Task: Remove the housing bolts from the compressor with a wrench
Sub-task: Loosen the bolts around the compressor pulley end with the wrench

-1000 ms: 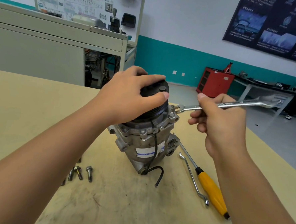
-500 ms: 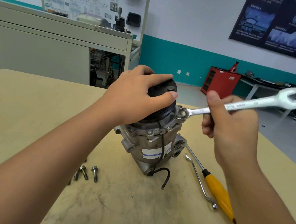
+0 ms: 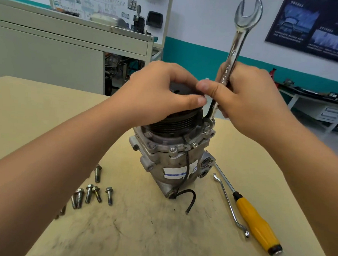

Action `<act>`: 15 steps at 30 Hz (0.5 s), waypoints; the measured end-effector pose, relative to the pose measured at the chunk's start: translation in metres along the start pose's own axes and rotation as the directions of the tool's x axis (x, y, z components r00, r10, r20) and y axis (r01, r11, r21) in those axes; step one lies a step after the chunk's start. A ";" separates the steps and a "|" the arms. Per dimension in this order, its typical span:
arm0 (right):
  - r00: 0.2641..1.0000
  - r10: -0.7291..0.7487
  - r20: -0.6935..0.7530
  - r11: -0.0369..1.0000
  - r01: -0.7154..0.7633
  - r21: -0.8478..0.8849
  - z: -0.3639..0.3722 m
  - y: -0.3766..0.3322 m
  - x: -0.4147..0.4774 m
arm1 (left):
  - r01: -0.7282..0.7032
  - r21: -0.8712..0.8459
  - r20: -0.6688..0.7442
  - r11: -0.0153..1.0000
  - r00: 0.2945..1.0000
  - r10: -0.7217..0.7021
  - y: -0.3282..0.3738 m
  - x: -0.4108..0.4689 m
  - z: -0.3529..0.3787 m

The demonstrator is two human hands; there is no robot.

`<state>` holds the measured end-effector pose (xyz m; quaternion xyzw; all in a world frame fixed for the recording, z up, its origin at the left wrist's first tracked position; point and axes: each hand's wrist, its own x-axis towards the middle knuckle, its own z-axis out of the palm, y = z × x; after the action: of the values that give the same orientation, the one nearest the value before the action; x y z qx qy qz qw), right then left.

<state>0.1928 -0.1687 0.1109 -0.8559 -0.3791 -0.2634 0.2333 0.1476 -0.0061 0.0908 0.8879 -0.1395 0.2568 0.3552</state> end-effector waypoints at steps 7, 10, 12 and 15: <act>0.999 0.023 -0.034 0.998 -0.021 0.062 0.001 -0.001 -0.010 | -0.018 0.085 0.133 0.996 0.991 0.007 0.013 0.009 0.001; 1.000 0.019 -0.013 0.999 -0.019 0.040 0.001 -0.004 -0.010 | -0.013 0.139 0.136 0.990 0.991 -0.006 0.017 0.009 0.003; 1.000 0.016 -0.004 0.999 -0.016 0.039 0.001 -0.005 -0.012 | -0.016 0.170 0.147 0.985 0.989 -0.009 0.019 0.011 0.004; 1.000 0.004 -0.002 0.999 -0.003 0.051 0.002 -0.008 -0.017 | -0.017 0.232 0.168 0.973 0.986 -0.023 0.020 0.015 0.007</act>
<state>0.1770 -0.1715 0.1004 -0.8501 -0.3839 -0.2542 0.2557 0.1537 -0.0264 0.1063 0.9422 -0.1368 0.1945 0.2362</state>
